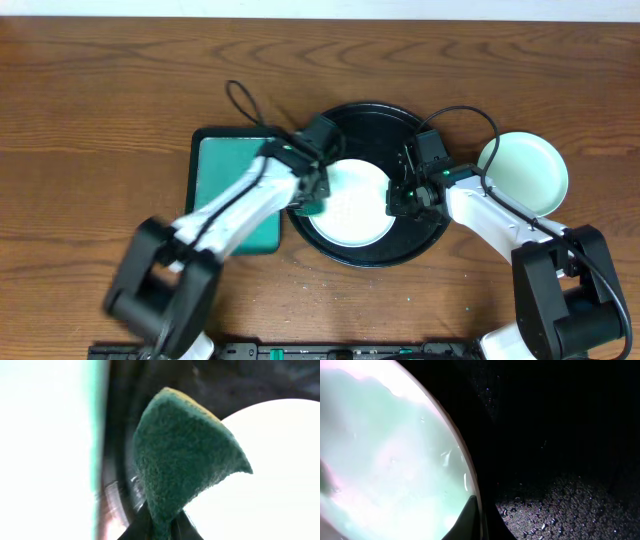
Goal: Clean dirty plates on tray and stack at the side
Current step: 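Return the sponge to the soapy tray with the left gripper, then lift the last plate with the right gripper and tilt it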
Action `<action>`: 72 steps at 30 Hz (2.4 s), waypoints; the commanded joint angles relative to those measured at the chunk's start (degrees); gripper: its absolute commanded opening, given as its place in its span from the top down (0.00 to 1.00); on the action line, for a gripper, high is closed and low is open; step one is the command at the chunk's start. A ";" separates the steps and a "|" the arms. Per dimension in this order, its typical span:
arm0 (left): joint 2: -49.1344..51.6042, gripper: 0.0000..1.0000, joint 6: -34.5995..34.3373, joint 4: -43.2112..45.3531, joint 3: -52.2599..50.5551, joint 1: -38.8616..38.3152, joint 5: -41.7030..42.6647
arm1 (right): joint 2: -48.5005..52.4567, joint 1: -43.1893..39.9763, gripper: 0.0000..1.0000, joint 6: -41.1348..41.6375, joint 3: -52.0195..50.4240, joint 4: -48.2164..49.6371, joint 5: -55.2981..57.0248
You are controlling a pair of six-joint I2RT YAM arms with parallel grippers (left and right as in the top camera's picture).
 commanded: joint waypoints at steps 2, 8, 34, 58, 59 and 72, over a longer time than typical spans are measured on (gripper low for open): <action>-13.94 0.93 6.34 -6.19 -0.48 2.16 -4.02 | 0.42 -0.07 0.99 0.00 -0.39 -0.59 2.51; -17.73 0.93 7.15 -10.23 -1.16 6.88 -14.12 | 0.42 -0.07 0.99 -0.02 -0.37 0.02 2.58; -35.26 0.26 9.51 -9.75 -4.22 15.85 -5.97 | -11.04 3.06 0.99 -10.56 8.17 -0.48 -3.43; -47.43 0.19 9.53 -10.99 -4.22 15.87 -5.99 | -1.42 31.74 0.99 -33.00 12.83 39.45 36.11; -47.21 0.20 9.53 -10.99 -4.22 15.85 -5.99 | -2.05 32.65 0.99 -35.23 12.83 40.61 38.40; -45.59 0.19 9.53 -10.99 -4.22 15.87 -5.99 | -4.59 39.98 0.99 -54.95 12.83 53.83 55.78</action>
